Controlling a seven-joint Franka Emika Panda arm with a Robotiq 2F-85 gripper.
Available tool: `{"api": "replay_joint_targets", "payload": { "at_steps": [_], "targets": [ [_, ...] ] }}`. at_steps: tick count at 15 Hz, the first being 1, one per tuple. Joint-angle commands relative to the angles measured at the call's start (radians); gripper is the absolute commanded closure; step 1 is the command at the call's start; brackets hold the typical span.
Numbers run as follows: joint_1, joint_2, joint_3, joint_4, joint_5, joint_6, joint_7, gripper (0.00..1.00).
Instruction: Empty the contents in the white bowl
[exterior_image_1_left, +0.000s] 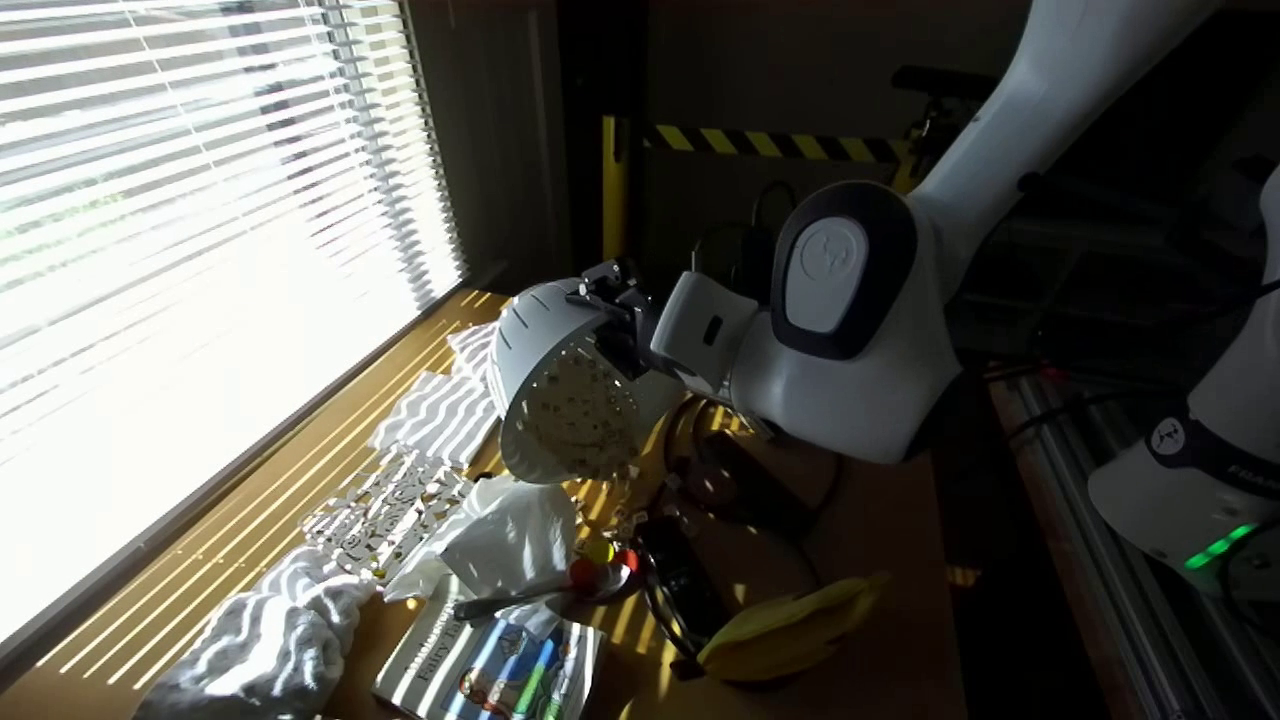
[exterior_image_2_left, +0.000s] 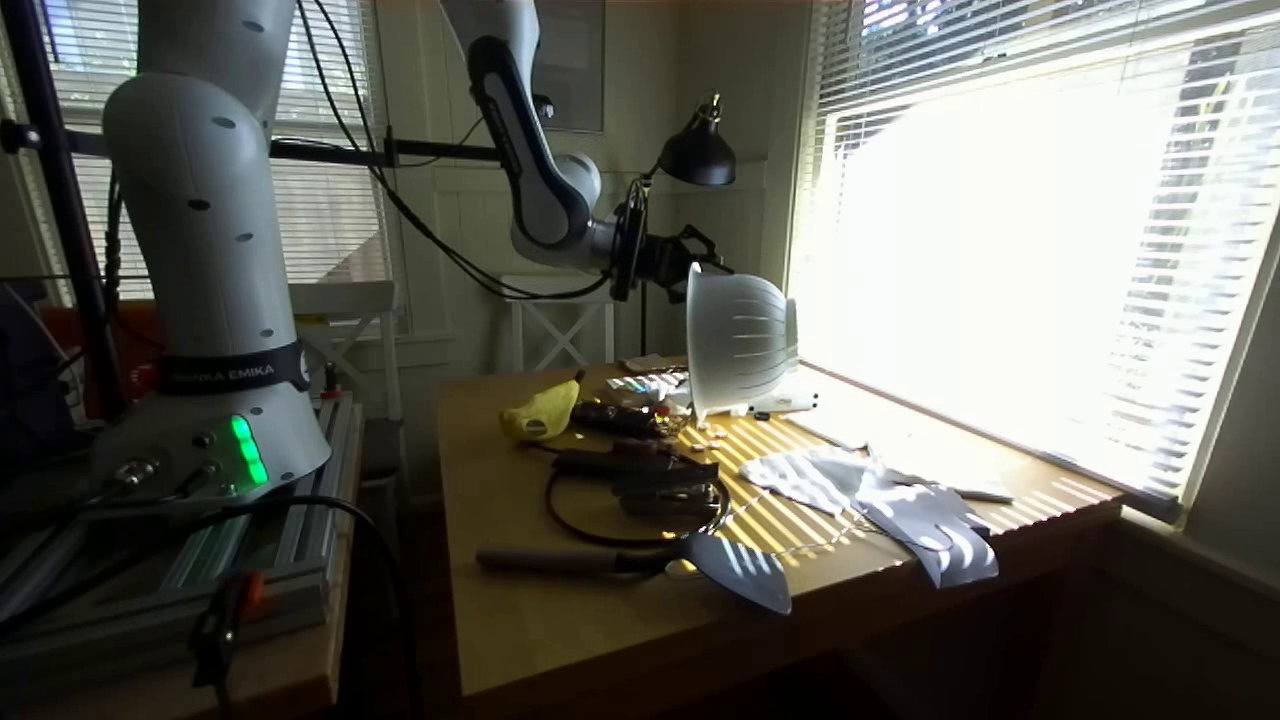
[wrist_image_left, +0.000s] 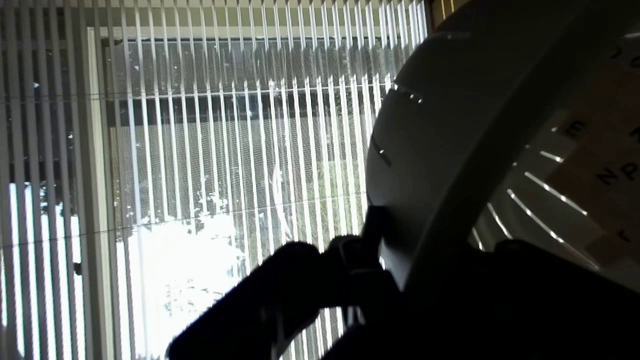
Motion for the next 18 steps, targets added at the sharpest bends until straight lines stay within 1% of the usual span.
{"api": "replay_joint_targets", "payload": {
  "at_steps": [1,7,14,15,16,17,18],
  "targets": [
    [-0.018,-0.004,0.020,-0.033,-0.080,-0.093,0.033,0.97],
    [-0.018,0.016,0.024,-0.053,-0.167,-0.195,0.088,0.97],
    [-0.018,0.035,0.031,-0.066,-0.276,-0.300,0.181,0.97],
    [-0.022,0.031,0.033,-0.065,-0.270,-0.296,0.186,0.97],
    [-0.035,0.021,0.036,-0.056,-0.241,-0.240,0.184,0.97],
    [-0.045,0.012,0.036,-0.046,-0.224,-0.210,0.186,0.97],
    [-0.071,-0.007,0.035,-0.021,-0.186,-0.126,0.192,0.97]
  ]
}}
